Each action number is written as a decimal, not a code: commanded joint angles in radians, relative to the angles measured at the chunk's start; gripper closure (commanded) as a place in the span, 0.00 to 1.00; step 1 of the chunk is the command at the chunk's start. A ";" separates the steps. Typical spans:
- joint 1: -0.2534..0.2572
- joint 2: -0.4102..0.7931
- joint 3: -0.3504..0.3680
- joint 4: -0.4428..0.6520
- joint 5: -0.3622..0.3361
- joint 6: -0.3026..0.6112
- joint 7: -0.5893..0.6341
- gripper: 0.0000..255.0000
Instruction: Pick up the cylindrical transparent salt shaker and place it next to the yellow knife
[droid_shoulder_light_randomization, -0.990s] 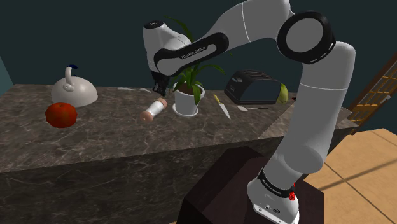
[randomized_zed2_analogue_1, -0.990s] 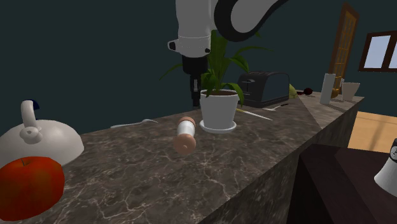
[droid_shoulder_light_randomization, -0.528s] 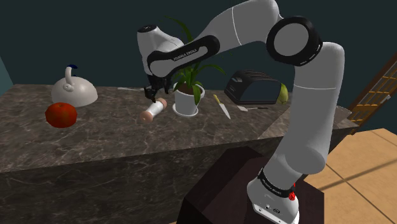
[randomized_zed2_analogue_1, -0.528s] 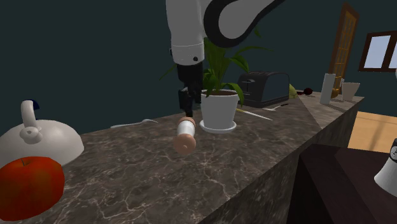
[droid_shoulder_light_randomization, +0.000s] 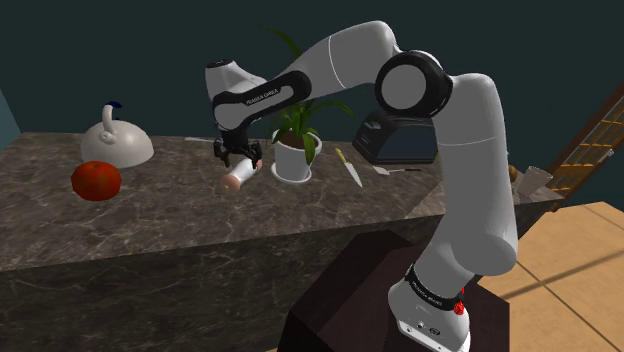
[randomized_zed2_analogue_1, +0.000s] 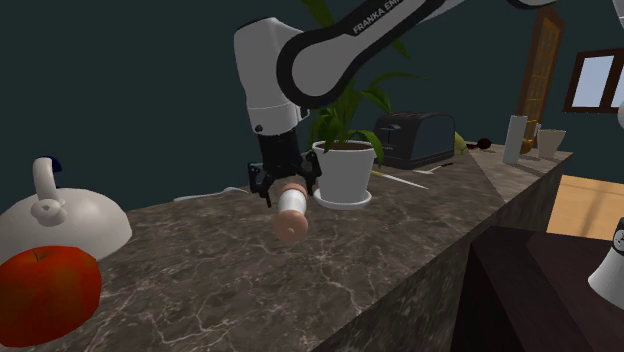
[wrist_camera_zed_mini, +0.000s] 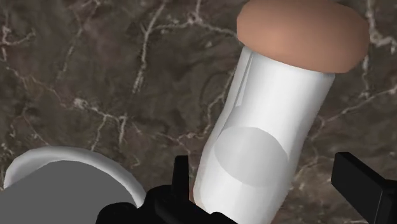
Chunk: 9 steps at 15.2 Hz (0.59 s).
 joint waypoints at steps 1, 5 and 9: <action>-0.003 0.008 -0.004 -0.013 0.000 0.022 0.012 0.00; -0.006 0.022 -0.006 -0.027 -0.003 0.050 0.014 0.00; -0.006 0.022 -0.006 -0.026 -0.003 0.050 0.014 0.00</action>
